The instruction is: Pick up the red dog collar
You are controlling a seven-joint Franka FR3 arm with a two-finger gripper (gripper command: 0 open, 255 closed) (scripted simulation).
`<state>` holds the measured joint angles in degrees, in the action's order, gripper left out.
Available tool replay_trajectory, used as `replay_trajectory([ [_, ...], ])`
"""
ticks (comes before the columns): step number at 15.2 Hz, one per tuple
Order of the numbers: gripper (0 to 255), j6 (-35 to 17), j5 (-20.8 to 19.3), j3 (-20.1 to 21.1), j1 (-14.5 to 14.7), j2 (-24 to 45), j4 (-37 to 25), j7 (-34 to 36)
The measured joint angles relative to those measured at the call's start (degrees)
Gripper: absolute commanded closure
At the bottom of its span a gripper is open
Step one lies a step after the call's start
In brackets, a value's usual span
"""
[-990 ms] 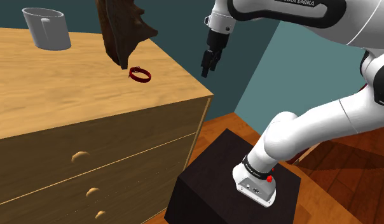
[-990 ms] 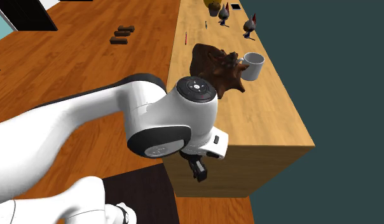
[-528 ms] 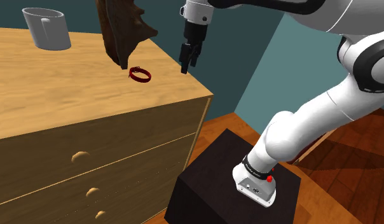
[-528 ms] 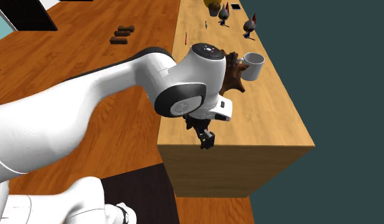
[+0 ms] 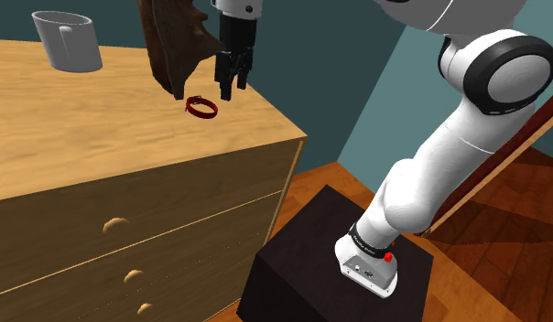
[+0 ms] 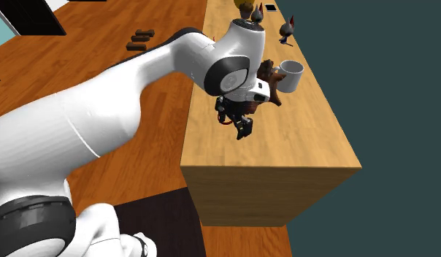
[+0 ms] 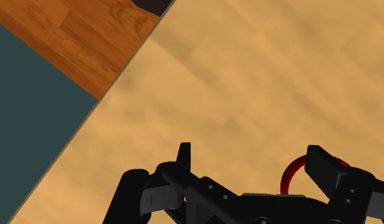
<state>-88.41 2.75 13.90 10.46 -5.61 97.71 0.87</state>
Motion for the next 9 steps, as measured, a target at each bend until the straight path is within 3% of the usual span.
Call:
replay_trajectory([
  [5,0,3.1,-1.9,2.8,2.6,9.0,-11.5,2.2],
  [9,0,0.6,-1.9,3.0,2.7,9.2,-9.1,2.2],
])
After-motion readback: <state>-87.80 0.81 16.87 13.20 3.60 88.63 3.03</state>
